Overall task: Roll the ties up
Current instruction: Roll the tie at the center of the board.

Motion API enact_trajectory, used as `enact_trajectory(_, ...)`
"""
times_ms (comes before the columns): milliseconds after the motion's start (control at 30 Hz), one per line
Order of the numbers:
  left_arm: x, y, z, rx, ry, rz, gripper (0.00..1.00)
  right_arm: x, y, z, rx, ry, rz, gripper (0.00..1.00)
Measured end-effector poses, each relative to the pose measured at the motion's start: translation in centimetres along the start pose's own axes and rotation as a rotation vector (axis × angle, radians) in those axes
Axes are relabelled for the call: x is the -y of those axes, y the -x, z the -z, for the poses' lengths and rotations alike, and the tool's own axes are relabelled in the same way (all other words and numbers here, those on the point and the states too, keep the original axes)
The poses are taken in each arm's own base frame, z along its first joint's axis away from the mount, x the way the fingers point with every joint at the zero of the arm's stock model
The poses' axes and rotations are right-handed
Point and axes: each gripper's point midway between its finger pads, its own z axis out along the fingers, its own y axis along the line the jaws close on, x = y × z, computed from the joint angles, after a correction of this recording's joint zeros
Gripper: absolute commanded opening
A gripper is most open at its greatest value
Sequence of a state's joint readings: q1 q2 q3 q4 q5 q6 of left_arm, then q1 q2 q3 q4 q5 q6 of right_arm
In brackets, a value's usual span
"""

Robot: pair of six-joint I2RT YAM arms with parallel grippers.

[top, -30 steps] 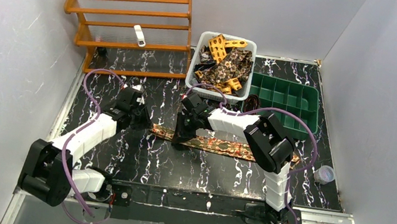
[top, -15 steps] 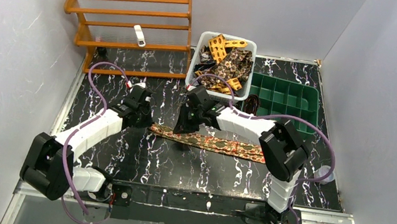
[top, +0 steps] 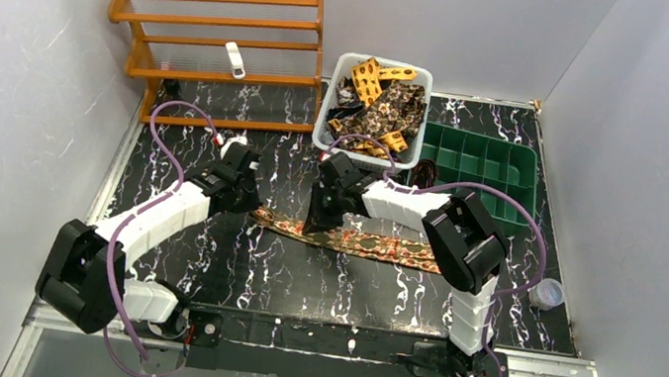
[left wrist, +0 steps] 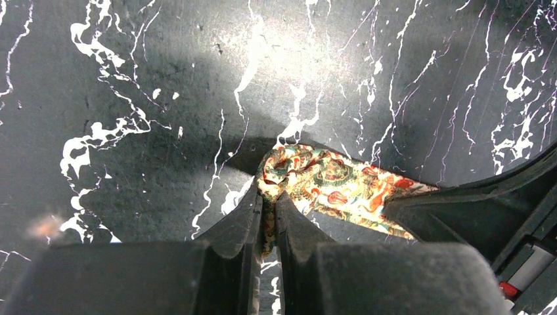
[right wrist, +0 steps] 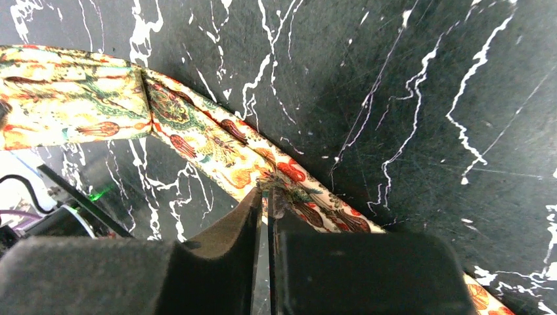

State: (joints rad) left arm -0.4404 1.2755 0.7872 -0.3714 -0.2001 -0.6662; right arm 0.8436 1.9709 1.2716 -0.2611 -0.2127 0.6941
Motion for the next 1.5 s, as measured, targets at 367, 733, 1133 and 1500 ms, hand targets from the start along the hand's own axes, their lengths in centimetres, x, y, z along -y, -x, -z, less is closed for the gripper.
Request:
enact_trajectory(367,1.4,0.8,0.6,0.053,0.026,-0.162,0.02,-0.3,-1.2,0.2,-0.025,0.044,-0.013,0.2)
enact_trajectory(733,1.1,0.4,1.1,0.031,0.053,-0.313,0.02,-0.3,-1.3,0.3,-0.034,0.041,-0.014,0.22)
enact_trajectory(1133,1.8,-0.1,0.9,0.056,0.121,-0.387,0.04,-1.7,-1.4,0.9,-0.054,0.096,-0.051,0.31)
enact_trajectory(1500,3.7,-1.1,1.0,0.084,0.122,-0.441,0.09,-2.4,2.3,7.2,0.131,0.177,-0.102,0.39)
